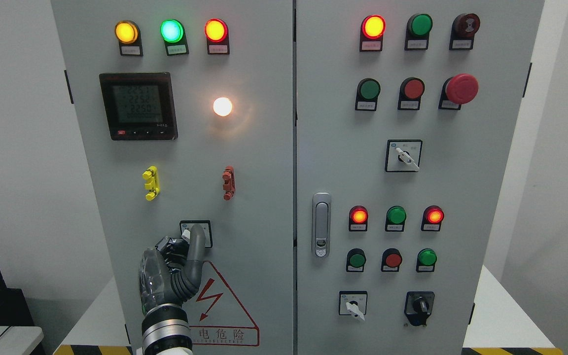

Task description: Turn on light switch 1

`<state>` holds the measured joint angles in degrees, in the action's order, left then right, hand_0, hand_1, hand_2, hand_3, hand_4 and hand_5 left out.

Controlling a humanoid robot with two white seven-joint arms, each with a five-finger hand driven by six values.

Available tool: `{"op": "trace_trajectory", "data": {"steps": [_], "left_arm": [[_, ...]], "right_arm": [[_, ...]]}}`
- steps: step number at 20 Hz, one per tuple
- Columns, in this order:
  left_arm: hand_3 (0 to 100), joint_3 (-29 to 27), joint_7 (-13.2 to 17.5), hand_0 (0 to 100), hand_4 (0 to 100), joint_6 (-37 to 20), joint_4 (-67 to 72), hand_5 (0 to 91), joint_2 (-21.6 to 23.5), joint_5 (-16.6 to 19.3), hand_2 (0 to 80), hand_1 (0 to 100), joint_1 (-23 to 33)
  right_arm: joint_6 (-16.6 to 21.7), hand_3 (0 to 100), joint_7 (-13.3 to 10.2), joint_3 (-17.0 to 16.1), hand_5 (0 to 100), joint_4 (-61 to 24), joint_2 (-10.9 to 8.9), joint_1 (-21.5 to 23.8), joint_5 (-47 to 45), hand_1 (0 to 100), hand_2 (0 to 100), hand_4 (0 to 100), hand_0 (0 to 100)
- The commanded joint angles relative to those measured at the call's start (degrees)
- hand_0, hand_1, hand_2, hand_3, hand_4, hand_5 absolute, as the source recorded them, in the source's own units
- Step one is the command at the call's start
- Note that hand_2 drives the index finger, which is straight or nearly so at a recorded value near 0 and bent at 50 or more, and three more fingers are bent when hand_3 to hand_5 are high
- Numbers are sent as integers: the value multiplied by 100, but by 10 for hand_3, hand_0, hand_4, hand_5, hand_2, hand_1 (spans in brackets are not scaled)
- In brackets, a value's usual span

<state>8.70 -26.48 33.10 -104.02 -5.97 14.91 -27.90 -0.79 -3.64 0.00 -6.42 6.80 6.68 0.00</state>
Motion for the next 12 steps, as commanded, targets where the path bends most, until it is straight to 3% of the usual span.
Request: {"op": "trace_trajectory", "data": {"steps": [1,12], "left_arm": [[752,0,-32,171,766,-14,-83,690,0,12,632,309,48],[768,-17,-6,122,775,-93,-540,704,79,12,648,312,575]], "right_arm": [[0,0,-5,97,0,0,6,0,-141,389,0,0,120],[0,0,-5,97,0,0,-3,0,-141,389,0,0,120]]}}
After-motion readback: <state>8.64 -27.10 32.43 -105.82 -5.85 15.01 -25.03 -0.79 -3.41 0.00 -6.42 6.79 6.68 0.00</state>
